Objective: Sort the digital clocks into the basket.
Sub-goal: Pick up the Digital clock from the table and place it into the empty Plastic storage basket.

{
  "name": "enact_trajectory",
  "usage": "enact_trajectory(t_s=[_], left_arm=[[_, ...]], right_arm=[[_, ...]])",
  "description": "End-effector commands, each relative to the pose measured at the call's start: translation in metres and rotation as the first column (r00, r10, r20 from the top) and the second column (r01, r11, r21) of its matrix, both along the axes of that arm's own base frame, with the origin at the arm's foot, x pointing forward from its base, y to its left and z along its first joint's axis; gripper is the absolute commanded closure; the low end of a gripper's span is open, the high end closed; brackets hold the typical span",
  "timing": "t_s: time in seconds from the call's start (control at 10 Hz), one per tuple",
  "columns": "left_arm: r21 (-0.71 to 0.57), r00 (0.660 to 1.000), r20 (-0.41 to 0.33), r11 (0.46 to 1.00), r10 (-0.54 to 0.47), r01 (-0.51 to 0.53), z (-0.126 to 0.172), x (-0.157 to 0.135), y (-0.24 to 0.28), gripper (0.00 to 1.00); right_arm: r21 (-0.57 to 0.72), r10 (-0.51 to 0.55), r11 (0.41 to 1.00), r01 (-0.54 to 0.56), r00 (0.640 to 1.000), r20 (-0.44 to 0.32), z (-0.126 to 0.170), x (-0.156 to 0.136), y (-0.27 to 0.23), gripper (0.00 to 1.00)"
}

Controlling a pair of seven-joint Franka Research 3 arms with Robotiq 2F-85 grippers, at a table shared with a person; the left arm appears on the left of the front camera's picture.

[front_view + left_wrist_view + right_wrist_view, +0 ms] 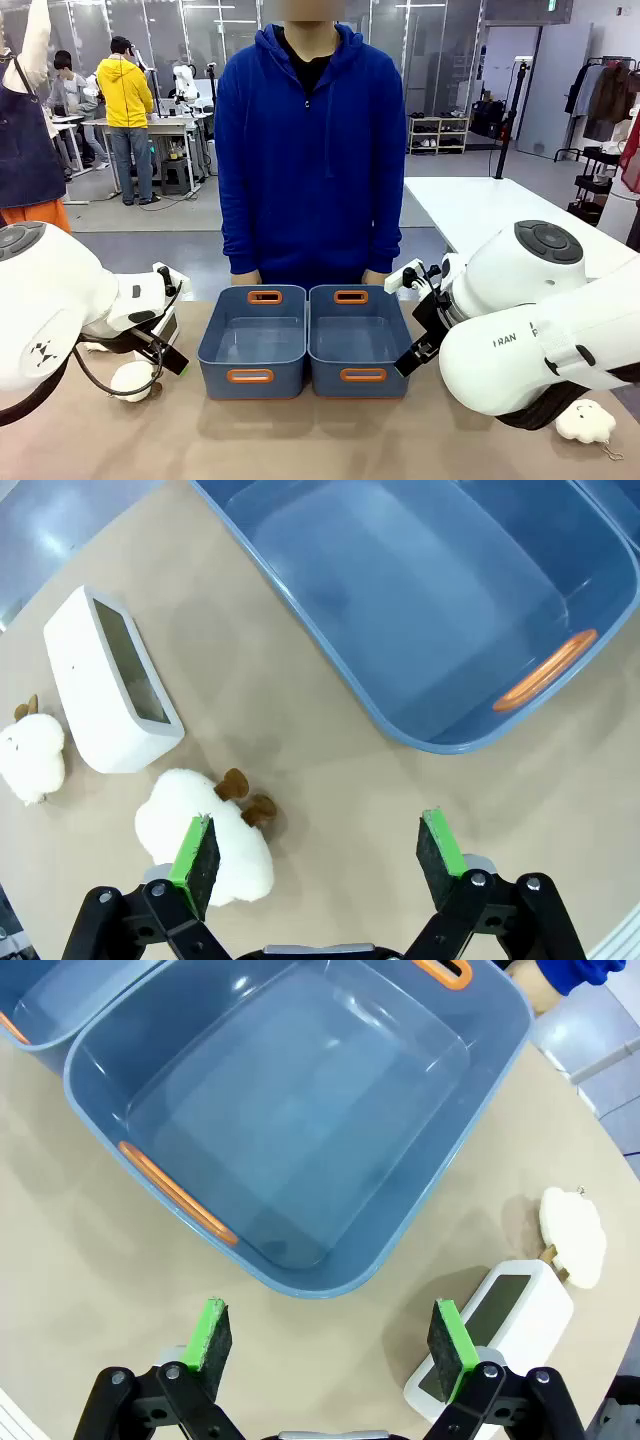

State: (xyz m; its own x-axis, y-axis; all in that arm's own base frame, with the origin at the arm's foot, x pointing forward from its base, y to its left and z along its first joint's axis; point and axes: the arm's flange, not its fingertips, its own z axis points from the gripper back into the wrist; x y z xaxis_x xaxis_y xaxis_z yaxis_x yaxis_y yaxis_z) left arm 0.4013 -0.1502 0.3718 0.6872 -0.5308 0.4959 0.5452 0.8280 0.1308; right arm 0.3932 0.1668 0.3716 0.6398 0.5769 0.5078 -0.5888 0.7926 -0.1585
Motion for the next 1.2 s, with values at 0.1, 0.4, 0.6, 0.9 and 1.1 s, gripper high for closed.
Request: enact_trajectory(t_s=[0.1,0.4,0.6,0.9,1.1], left_arm=[[0.0,1.0,0.0,1.0,0.0,0.0,0.0,0.0,0.0,0.0],[0.0,1.0,0.0,1.0,0.0,0.0,0.0,0.0,0.0,0.0],[0.0,1.0,0.0,1.0,0.0,0.0,0.0,0.0,0.0,0.0],[0.0,1.0,0.0,1.0,-0.001,0.001,0.0,0.0,0.0,0.0],[-0.06,0.996,-0.086,0.998,0.001,-0.006,0.058,0.007,0.016,0.0]], right_arm=[[0.0,0.0,1.0,0.0,1.0,0.0,0.0,0.0,0.0,0.0],[0.0,0.0,1.0,0.0,1.0,0.0,0.0,0.0,0.0,0.0],[0.0,0.0,1.0,0.0,1.0,0.0,0.0,0.0,0.0,0.0],[0.0,0.0,1.0,0.0,1.0,0.0,0.0,0.0,0.0,0.0],[0.041,0.022,0.999,-0.02,0.999,-0.042,0.021,0.008,0.001,0.0]])
